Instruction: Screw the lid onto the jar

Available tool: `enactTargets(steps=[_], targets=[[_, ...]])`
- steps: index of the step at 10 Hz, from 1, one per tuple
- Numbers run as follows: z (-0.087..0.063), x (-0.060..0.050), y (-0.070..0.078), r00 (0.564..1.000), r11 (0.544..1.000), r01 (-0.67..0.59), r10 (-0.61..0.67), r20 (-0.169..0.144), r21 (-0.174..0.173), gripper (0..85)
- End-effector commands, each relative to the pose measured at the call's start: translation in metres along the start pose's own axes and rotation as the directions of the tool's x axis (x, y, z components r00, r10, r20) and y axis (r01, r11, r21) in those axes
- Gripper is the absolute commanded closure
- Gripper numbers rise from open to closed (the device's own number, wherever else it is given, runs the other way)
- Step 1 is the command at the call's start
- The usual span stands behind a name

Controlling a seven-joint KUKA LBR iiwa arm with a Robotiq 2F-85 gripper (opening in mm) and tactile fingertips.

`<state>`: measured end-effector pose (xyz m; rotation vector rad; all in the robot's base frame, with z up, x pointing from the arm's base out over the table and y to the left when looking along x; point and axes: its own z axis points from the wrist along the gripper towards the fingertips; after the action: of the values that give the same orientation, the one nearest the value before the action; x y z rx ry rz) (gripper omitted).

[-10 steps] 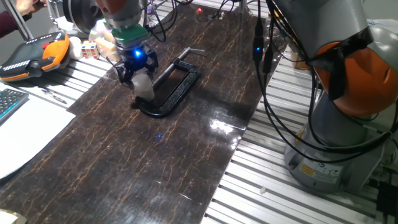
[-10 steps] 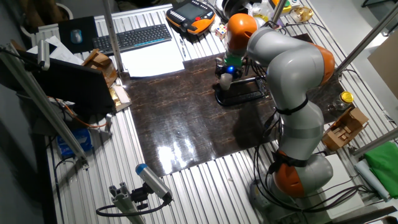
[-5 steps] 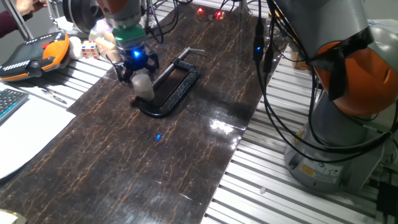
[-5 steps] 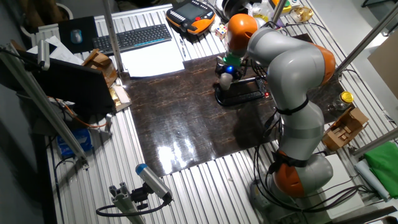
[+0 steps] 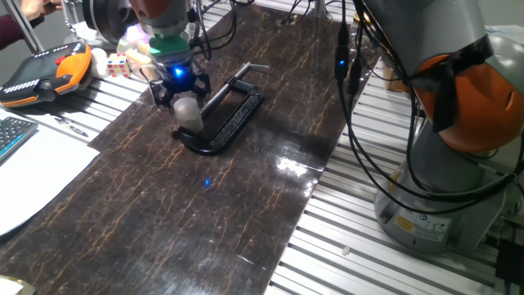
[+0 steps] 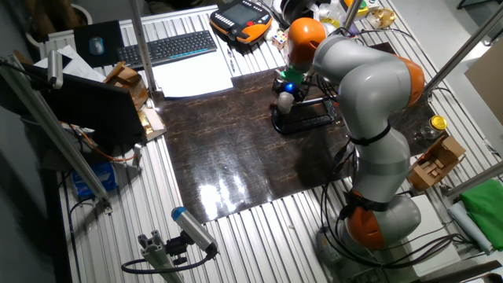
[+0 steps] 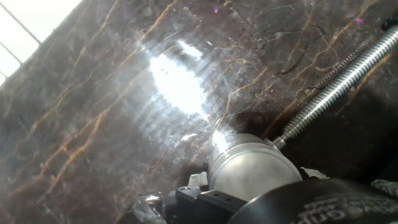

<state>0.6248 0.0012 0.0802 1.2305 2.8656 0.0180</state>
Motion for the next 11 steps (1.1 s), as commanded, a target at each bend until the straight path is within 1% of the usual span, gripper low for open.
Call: enactTargets(steps=[1, 4, 8, 11], targets=[[0.0000, 0.0001, 0.0000, 1.000, 1.000, -0.015, 0.015, 0.003, -0.003, 14.7], [0.0002, 0.0001, 0.0001, 0.996, 0.996, -0.087, 0.087, 0.000, -0.001, 15.0], [-0.0010, 0.0001, -0.0003, 0.982, 0.982, -0.189, 0.188, 0.012, 0.007, 15.0], [-0.0011, 0.0000, -0.0006, 0.962, 0.962, -0.272, 0.272, 0.018, 0.008, 15.0]])
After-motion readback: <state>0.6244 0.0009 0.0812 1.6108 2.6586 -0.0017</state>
